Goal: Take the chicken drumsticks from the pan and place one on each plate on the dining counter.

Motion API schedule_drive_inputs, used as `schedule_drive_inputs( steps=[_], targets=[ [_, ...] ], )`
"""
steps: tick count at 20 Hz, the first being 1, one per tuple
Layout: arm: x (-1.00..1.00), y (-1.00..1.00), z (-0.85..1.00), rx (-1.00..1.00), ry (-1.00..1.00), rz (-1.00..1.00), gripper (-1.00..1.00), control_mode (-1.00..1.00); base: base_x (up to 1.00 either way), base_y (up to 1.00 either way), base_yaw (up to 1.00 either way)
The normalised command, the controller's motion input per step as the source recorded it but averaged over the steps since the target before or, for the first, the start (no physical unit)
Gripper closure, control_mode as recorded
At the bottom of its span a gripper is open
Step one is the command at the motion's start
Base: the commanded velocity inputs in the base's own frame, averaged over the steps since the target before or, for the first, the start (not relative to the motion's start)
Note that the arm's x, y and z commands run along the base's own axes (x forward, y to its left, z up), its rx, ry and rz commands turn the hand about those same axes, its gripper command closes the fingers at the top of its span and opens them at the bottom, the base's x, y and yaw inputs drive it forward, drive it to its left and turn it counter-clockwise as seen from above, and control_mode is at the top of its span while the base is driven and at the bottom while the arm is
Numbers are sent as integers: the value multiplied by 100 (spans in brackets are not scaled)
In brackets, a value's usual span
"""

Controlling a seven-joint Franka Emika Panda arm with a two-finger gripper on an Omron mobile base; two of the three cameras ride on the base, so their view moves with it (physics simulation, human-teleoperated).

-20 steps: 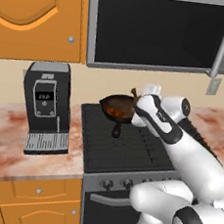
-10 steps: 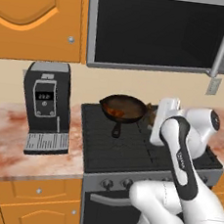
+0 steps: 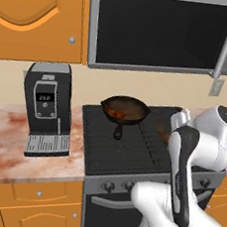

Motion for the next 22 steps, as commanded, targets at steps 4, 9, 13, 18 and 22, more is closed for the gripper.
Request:
schedule_drive_inputs(
  steps=[4, 9, 13, 18, 22],
  targets=[
    [-2, 2, -38, -40, 31, 0, 100, -100, 0, 0, 0],
    [0, 0, -40, -19, 4, 0, 100, -100, 0, 0, 0],
    [0, 0, -42, -13, 1, 3, 100, -100, 0, 0, 0],
    [-2, 0, -31, -9, 0, 6, 100, -100, 0, 0, 0],
    [-5, 0, -15, -4, 0, 3, 100, 100, -18, 0, 7]
  ],
)
